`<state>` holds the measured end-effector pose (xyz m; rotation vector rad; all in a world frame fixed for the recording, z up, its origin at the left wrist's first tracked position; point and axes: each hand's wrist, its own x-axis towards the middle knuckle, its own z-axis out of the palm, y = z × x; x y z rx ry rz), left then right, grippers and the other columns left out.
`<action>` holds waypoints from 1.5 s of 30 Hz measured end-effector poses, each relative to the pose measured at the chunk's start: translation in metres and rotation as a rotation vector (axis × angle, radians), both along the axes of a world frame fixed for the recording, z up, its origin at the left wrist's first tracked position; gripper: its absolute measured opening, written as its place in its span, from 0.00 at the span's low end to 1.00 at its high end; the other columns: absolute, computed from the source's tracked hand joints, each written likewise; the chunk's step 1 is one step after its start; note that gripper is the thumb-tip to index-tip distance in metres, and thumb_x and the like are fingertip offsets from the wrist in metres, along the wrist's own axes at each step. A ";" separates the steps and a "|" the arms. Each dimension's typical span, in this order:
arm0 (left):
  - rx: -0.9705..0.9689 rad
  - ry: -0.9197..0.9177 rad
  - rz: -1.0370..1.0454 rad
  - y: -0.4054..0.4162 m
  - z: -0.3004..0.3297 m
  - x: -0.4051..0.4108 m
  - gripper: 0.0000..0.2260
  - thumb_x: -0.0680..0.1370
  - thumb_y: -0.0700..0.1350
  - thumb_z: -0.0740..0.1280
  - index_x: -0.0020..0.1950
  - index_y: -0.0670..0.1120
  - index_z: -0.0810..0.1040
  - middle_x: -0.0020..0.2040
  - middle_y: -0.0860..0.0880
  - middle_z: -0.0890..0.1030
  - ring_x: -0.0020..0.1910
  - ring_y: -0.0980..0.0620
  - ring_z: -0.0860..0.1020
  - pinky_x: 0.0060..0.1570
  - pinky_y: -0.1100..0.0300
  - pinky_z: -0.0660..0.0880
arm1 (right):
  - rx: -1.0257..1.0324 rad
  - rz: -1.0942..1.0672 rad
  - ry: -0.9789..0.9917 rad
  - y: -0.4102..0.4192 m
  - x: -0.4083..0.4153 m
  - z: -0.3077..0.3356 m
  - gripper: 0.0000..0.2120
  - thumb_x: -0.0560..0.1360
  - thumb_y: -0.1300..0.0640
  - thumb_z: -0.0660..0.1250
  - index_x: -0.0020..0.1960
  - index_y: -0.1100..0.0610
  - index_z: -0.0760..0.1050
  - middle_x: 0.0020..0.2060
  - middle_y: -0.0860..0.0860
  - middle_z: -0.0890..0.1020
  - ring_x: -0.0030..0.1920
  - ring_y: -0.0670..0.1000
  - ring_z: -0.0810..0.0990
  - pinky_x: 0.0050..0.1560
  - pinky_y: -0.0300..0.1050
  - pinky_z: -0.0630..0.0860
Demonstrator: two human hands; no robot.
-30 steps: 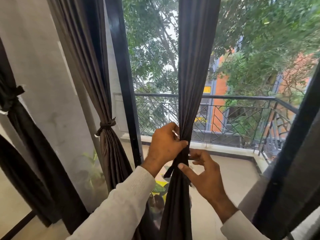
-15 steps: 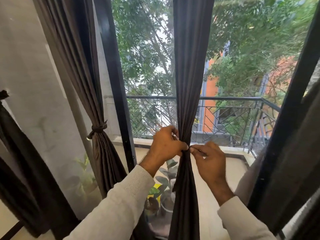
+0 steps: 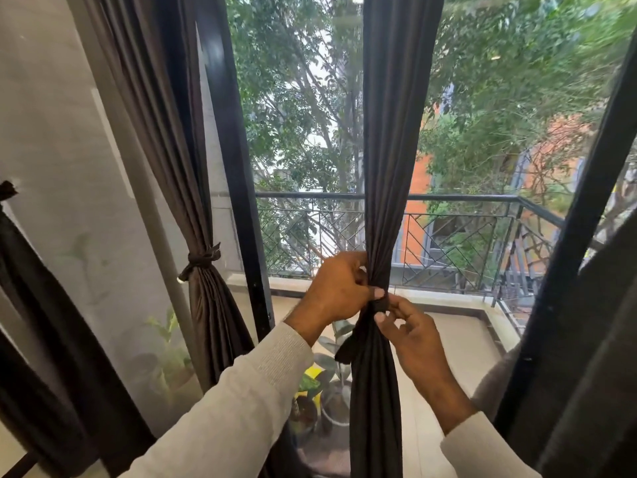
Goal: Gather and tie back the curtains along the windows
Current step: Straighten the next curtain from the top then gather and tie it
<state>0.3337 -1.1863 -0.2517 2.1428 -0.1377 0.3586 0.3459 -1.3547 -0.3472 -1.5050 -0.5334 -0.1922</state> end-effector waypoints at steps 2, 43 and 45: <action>0.028 0.008 -0.047 0.000 0.001 0.002 0.15 0.71 0.43 0.80 0.55 0.53 0.85 0.42 0.50 0.88 0.43 0.48 0.88 0.52 0.45 0.85 | 0.014 0.022 -0.003 0.000 0.004 -0.002 0.12 0.78 0.56 0.72 0.60 0.48 0.84 0.49 0.54 0.87 0.49 0.58 0.82 0.56 0.56 0.78; -0.141 -0.120 -0.476 0.020 -0.057 -0.008 0.10 0.80 0.32 0.72 0.61 0.37 0.83 0.66 0.50 0.79 0.65 0.47 0.80 0.58 0.53 0.78 | 0.045 -0.348 -0.213 -0.011 -0.005 -0.005 0.17 0.78 0.66 0.73 0.52 0.45 0.73 0.46 0.49 0.82 0.44 0.52 0.83 0.43 0.45 0.81; -0.107 -0.193 -0.423 0.018 -0.057 -0.011 0.14 0.80 0.29 0.70 0.62 0.41 0.84 0.61 0.50 0.84 0.61 0.46 0.83 0.59 0.52 0.80 | -0.013 -0.385 -0.332 -0.014 -0.010 -0.006 0.16 0.77 0.69 0.73 0.51 0.47 0.77 0.48 0.51 0.80 0.46 0.51 0.83 0.43 0.41 0.81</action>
